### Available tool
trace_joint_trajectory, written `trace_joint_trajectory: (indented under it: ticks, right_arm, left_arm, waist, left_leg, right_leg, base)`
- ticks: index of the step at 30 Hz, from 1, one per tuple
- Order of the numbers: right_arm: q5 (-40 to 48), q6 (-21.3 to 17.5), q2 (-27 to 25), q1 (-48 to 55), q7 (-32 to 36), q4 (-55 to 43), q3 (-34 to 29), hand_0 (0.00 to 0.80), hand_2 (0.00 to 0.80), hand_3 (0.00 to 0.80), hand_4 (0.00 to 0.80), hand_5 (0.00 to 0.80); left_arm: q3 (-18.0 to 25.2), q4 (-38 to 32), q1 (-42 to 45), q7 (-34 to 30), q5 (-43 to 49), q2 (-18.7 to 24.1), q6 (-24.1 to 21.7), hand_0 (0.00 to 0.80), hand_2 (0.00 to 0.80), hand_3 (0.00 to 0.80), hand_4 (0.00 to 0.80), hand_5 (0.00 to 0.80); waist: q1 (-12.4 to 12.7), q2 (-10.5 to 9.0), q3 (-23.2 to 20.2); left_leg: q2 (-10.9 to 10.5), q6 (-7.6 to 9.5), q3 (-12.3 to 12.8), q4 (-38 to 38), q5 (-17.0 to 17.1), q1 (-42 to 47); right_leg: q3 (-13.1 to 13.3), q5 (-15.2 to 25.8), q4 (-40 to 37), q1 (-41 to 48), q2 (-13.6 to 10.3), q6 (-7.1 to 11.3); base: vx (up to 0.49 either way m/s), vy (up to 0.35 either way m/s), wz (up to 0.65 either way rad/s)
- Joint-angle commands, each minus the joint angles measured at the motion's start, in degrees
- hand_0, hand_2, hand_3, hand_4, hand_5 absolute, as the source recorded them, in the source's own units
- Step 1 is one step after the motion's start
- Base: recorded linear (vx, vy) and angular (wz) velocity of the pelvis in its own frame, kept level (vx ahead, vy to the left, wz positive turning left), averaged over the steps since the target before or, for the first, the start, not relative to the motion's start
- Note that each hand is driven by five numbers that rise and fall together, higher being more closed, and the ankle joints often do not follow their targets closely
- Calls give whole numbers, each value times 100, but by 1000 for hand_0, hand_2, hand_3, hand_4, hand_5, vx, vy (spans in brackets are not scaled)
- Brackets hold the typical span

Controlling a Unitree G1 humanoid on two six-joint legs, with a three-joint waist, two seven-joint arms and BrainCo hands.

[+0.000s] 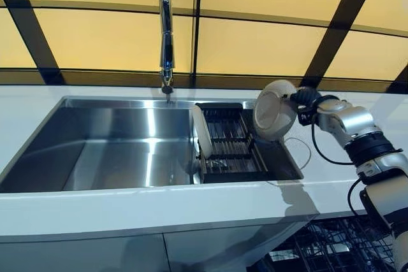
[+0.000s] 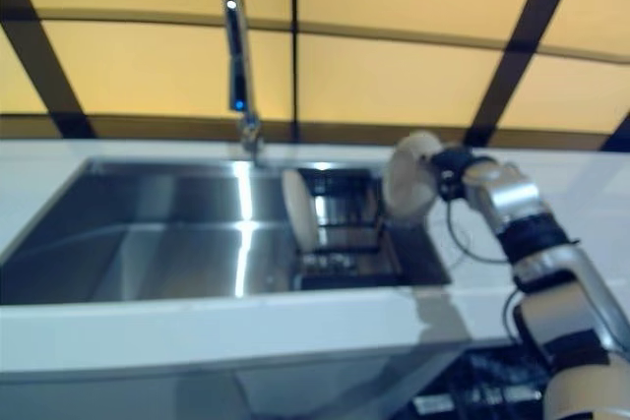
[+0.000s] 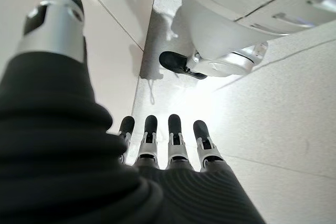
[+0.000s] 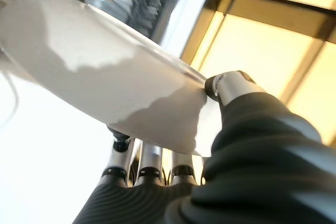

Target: Take plates into dishwasher

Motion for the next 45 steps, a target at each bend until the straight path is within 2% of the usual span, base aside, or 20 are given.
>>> trace_joint_trajectory:
  ticks: [1,2,7,10,16,20,26,30,34,36,37,40,43,45]
  right_arm:
    - [102,-397,-729,-1081,-156,-89,709,800,800,800,800,800]
    - [103,-398,-729,-1090,-155,-84,717,800,800,800,800,800]
    - [-86,-471,-1475,-1647,-88,247,1078,800,800,800,800,800]
    - [-118,-469,-1719,-1824,-55,356,1211,800,800,800,800,800]
    - [-426,-395,-2432,-2190,491,606,1587,800,800,800,800,800]
    - [-622,-457,-2778,-2136,845,729,1643,800,800,800,800,800]
    - [-905,-615,-3440,-1537,1445,630,1326,800,800,800,800,800]
    - [-1059,-669,-3758,-840,1812,427,838,800,800,800,800,800]
    - [-1162,-822,-3986,463,2090,117,-189,800,800,800,800,800]
    - [-1170,-811,-4020,814,2169,45,-497,800,800,800,800,800]
    - [-1296,-880,-4024,1349,2285,-15,-865,800,800,800,800,800]
    - [-1359,-990,-3994,2361,2389,-188,-1685,800,800,800,800,800]
    - [-1390,-1068,-3820,3745,2562,-571,-2806,800,800,800,800,800]
    - [-1437,-1133,-3684,4253,2585,-759,-3179,800,800,800,800,800]
  left_arm:
    - [-274,182,-99,-101,111,152,-218,0,0,0,0,0]
    - [-273,182,-101,-102,111,148,-218,0,0,0,0,0]
    - [-327,192,30,-273,187,186,-328,0,0,0,0,0]
    - [-358,180,95,-306,187,200,-359,0,0,0,0,0]
    - [-398,48,254,-370,197,231,-406,0,0,0,0,0]
    - [-416,-35,302,-406,267,252,-390,0,0,0,0,0]
    - [-360,-137,441,-480,416,255,-426,0,0,0,0,0]
    - [-302,-195,489,-523,502,271,-400,0,0,0,0,0]
    - [-191,-201,542,-561,619,291,-405,0,0,0,0,0]
    - [-167,-202,556,-578,647,315,-413,0,0,0,0,0]
    - [-60,-204,581,-639,733,307,-410,0,0,0,0,0]
    - [28,-197,596,-682,789,359,-398,0,0,0,0,0]
    - [102,-214,610,-739,859,422,-385,0,0,0,0,0]
    - [158,-208,611,-773,906,439,-393,0,0,0,0,0]
  waist:
    - [-9,-134,-513]
    - [-6,-129,-514]
    - [-175,-166,-638]
    - [-237,-181,-665]
    - [-415,-219,-729]
    - [-503,-231,-745]
    - [-709,-213,-728]
    - [-838,-179,-700]
    - [-983,-159,-666]
    - [-1008,-163,-661]
    - [-1108,-95,-651]
    - [-1187,-92,-644]
    - [-1273,-98,-615]
    - [-1306,-89,-601]
  left_leg:
    - [314,-484,482,17,-507,443]
    - [315,-484,485,17,-508,442]
    - [314,-475,578,17,-524,431]
    - [328,-476,625,17,-528,427]
    - [367,-476,748,17,-563,438]
    - [390,-478,806,17,-577,446]
    - [432,-479,931,17,-594,446]
    - [448,-475,1000,17,-610,454]
    - [478,-469,1079,17,-612,462]
    - [483,-468,1090,17,-615,465]
    - [495,-463,1125,17,-623,468]
    - [511,-464,1163,17,-627,471]
    - [527,-457,1204,17,-631,478]
    - [534,-451,1222,17,-635,482]
  right_leg:
    - [334,516,-22,-371,-284,765]
    - [337,517,-22,-374,-284,764]
    - [525,562,-22,-473,-194,750]
    - [588,577,-22,-514,-166,748]
    - [776,614,-22,-608,-80,757]
    - [870,634,-22,-649,-39,768]
    - [982,676,-22,-734,21,788]
    - [1046,699,-22,-781,36,805]
    - [1113,725,-22,-831,59,815]
    - [1123,726,-22,-837,61,818]
    - [1141,727,-22,-856,67,820]
    - [1167,732,-22,-873,74,826]
    - [1205,744,-22,-897,81,830]
    - [1212,740,-22,-904,82,829]
  base:
    - [-52,17,-13]
    - [-47,13,-24]
    - [-41,13,-12]
    - [-25,5,-26]
    - [-16,2,-16]
    - [-8,-13,-15]
    - [-10,-24,-14]
    - [-4,-27,-17]
    - [-3,-33,-10]
    - [5,-26,-18]
    - [4,-34,-20]
    - [7,-36,-8]
    - [10,-44,-12]
    - [14,-33,-9]
